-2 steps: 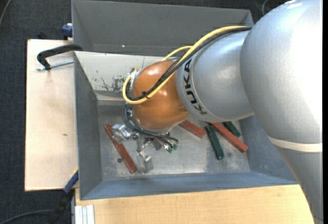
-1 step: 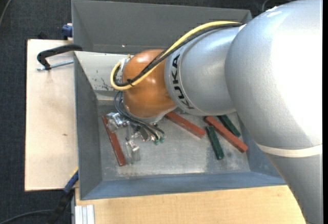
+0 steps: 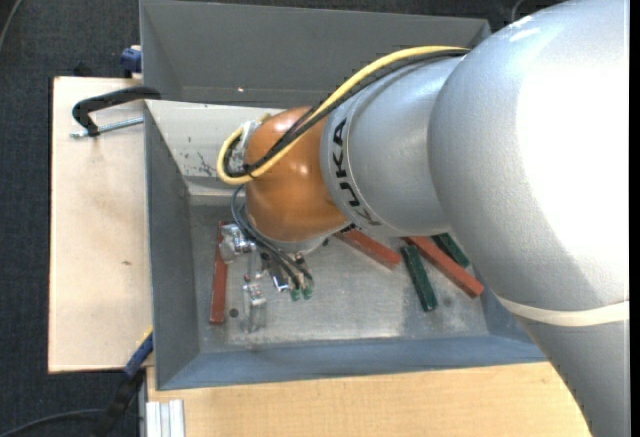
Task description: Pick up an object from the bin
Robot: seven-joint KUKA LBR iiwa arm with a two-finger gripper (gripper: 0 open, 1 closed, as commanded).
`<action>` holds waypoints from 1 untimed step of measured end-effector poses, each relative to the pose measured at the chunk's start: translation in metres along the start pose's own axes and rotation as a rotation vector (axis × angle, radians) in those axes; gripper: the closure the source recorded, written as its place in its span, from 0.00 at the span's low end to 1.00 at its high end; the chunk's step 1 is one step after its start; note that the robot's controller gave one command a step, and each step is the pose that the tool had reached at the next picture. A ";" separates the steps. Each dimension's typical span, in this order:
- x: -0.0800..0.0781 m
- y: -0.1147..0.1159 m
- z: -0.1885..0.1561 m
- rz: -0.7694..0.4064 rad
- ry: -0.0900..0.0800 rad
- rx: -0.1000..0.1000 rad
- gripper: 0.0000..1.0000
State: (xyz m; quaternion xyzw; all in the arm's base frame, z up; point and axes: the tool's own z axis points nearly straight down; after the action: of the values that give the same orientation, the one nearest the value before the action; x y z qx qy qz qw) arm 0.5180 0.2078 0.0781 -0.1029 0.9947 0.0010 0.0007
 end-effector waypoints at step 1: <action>0.020 -0.145 -0.067 0.118 -0.007 0.005 0.00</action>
Offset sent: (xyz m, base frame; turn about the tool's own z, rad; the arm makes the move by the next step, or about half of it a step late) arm 0.0075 -0.1410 0.0637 0.1084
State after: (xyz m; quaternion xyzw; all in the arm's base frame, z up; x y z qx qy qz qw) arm 0.5280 0.0619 0.1447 -0.0443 0.9990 -0.0012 0.0043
